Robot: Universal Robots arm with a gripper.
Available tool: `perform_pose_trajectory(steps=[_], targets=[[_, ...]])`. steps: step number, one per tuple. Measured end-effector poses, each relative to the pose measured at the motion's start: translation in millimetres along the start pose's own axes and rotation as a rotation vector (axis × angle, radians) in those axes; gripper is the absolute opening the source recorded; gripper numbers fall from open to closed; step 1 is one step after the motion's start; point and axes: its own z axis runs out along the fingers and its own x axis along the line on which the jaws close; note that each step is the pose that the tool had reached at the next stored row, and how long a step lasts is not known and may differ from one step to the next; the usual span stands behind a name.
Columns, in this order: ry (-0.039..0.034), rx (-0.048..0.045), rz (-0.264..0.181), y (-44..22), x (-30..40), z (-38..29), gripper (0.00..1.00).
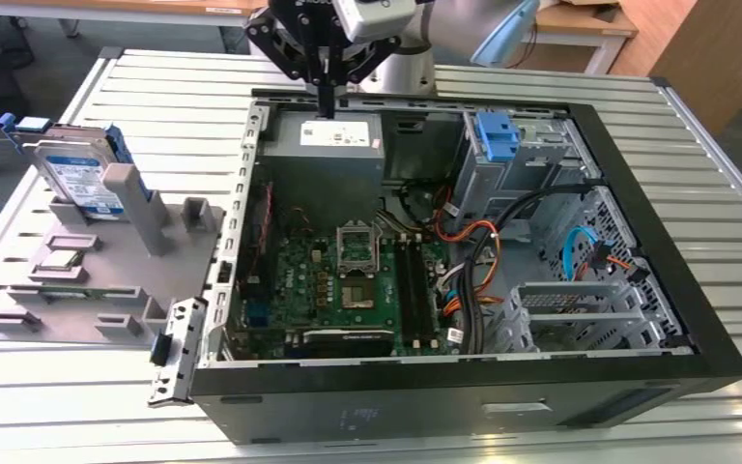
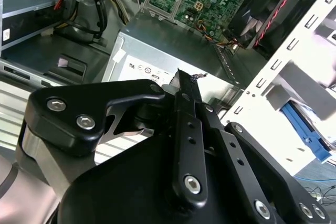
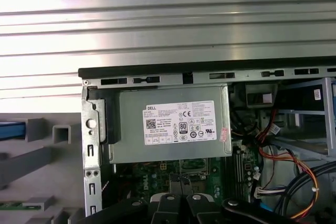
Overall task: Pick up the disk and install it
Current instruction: 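Reach for the disk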
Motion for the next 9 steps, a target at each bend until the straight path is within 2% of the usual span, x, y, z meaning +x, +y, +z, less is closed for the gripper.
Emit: perform_pose_trajectory(steps=[9], targets=[[0.0001,0.0001,0.0,-0.3,2.9,0.1,0.11]])
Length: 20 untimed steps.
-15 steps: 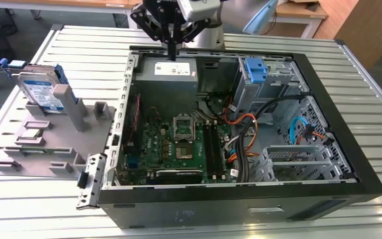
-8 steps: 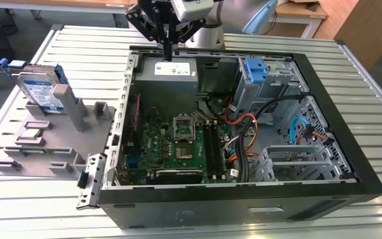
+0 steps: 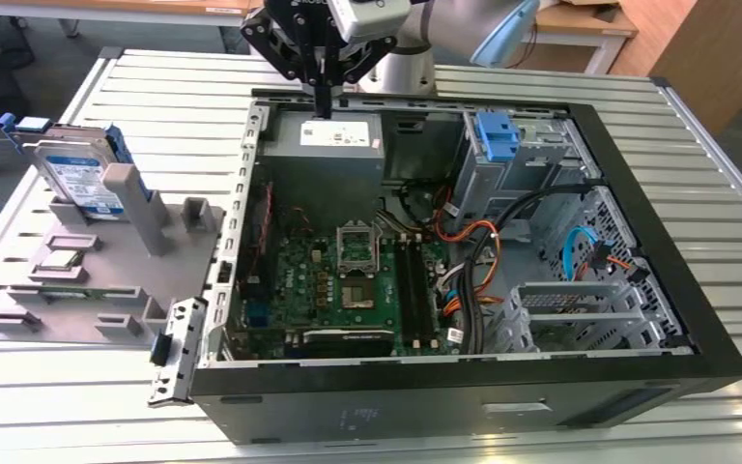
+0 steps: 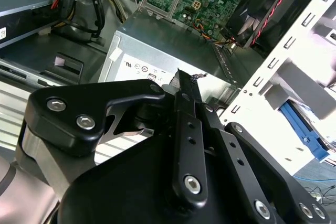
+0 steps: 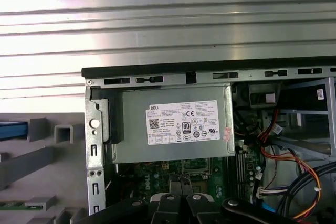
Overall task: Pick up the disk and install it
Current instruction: 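Reach for the disk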
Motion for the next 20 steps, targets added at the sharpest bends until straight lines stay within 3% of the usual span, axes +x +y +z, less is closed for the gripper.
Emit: perform_pose_trajectory(steps=[10,20], targets=[[-0.0001,0.0,0.0,-0.1,0.9,0.0,0.11],[-0.0001,0.0,0.0,-1.1,15.1,-0.2,0.11]])
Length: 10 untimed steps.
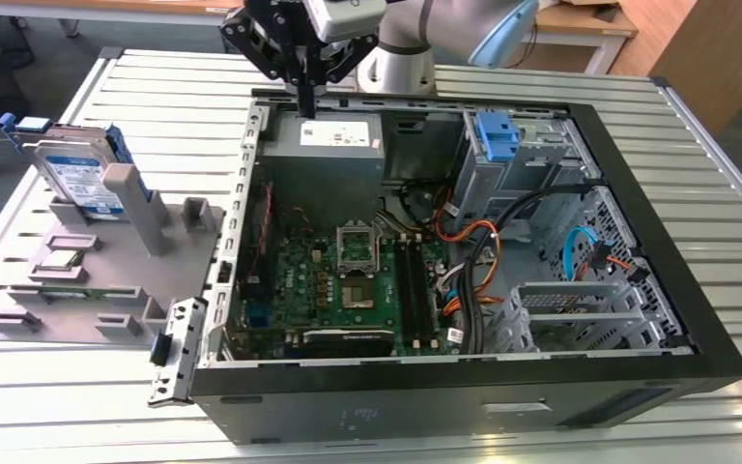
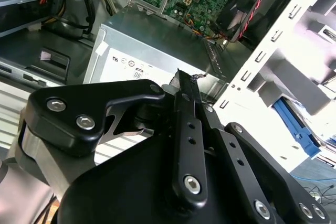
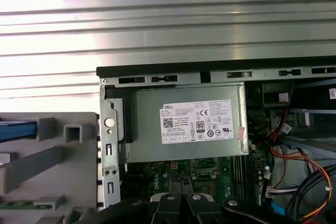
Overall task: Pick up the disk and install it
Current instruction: 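Reach for the disk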
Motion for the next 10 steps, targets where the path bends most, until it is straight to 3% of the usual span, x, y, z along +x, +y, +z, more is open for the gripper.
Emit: perform_pose_trajectory(steps=[10], targets=[[0.0,0.0,0.0,-0.1,1.2,-0.1,0.11]])
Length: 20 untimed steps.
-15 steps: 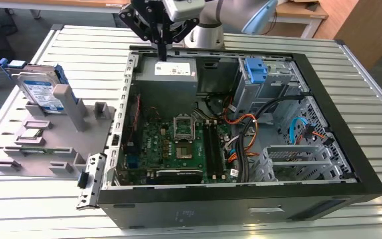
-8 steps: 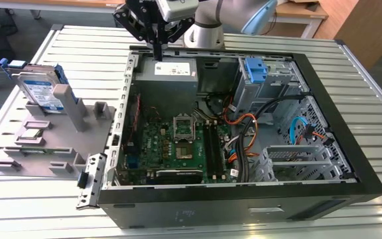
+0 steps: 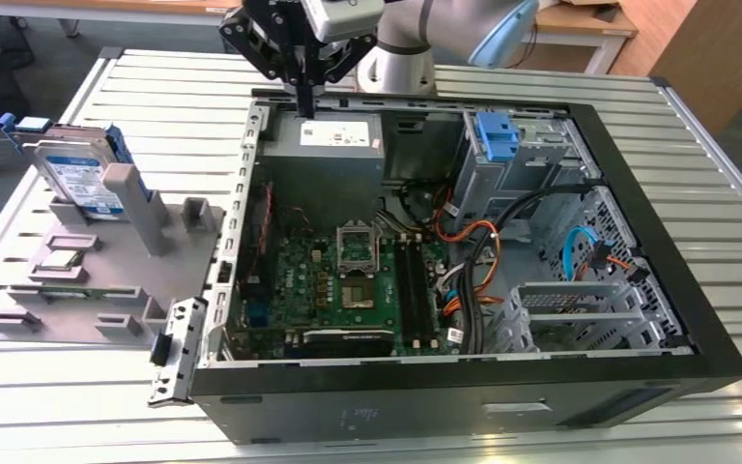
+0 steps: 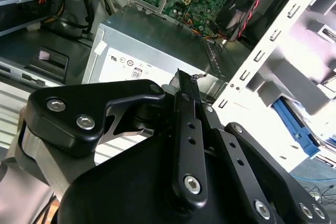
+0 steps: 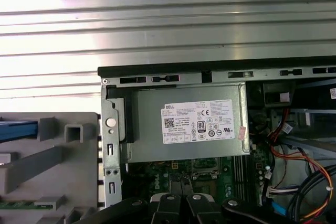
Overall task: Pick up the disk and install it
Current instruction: 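Reach for the disk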
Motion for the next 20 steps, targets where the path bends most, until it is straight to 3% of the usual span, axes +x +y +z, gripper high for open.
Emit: perform_pose_trajectory(steps=[6,20], targets=[[0.0,0.0,0.0,-0.4,4.7,-0.1,0.11],[0.0,0.0,0.0,-2.1,27.2,-0.6,0.11]])
